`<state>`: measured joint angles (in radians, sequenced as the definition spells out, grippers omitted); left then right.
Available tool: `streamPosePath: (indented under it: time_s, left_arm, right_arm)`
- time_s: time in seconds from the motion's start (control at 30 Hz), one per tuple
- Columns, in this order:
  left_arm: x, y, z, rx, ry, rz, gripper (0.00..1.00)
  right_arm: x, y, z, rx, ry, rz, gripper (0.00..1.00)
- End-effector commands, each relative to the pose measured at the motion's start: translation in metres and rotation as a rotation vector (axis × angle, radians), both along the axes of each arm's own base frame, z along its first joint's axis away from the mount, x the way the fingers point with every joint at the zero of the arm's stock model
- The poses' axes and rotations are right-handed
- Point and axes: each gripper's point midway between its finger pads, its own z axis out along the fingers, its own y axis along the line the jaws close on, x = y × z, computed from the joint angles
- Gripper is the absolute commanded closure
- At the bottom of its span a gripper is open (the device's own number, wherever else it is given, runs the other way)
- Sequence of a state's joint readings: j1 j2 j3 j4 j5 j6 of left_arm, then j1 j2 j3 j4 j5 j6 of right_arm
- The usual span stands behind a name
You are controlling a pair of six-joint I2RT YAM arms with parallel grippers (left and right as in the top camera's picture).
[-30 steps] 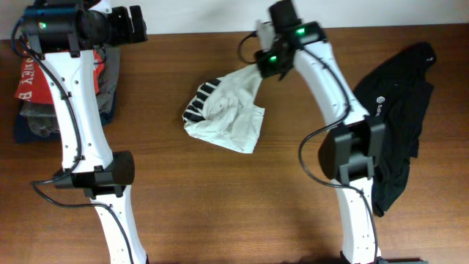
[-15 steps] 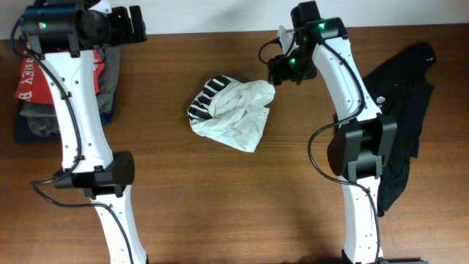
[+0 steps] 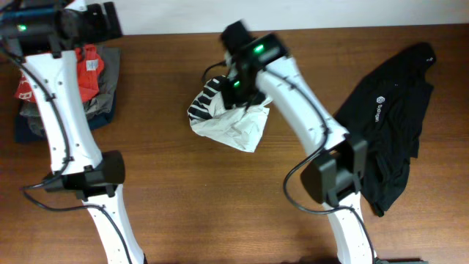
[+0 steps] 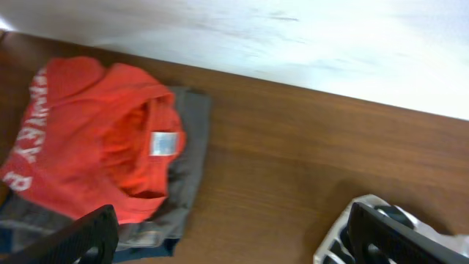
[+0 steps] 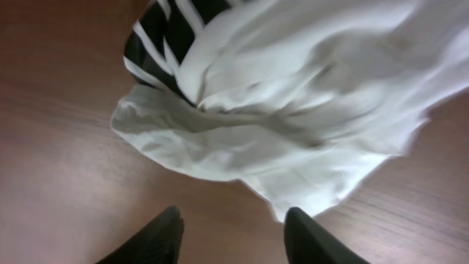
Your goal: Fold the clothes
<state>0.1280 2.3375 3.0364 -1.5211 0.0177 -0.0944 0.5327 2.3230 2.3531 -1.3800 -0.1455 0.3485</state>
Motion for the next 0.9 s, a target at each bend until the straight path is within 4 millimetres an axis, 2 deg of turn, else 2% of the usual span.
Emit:
streamPosePath:
  time_s: [0.0, 0.2, 0.4, 0.47, 0.57, 0.87]
  left_arm:
    - [-0.002, 0.02, 0.0, 0.015, -0.002, 0.03, 0.01]
    - [-0.007, 0.023, -0.003, 0.011, 0.02, 0.036, 0.01]
    - [-0.008, 0.023, -0.005, 0.01, 0.028, 0.035, 0.01]
    - [-0.009, 0.023, -0.005, 0.009, 0.032, 0.036, 0.01]
    - [-0.01, 0.023, -0.006, 0.008, 0.038, 0.035, 0.01]
    - [-0.01, 0.023, -0.007, 0.008, 0.039, 0.036, 0.01]
  right_arm:
    - [-0.006, 0.001, -0.022, -0.093, -0.014, -0.16, 0.54]
    - [-0.003, 0.019, -0.062, -0.066, -0.033, -0.196, 0.55]
    - [0.004, 0.022, -0.07, -0.049, -0.06, -0.2, 0.55]
    - [0.002, 0.021, -0.07, -0.054, -0.055, -0.199, 0.62]
    - [-0.002, 0.011, -0.069, -0.077, -0.028, -0.208, 0.96]
    - [-0.015, -0.04, -0.046, -0.16, 0.069, -0.272, 0.96]
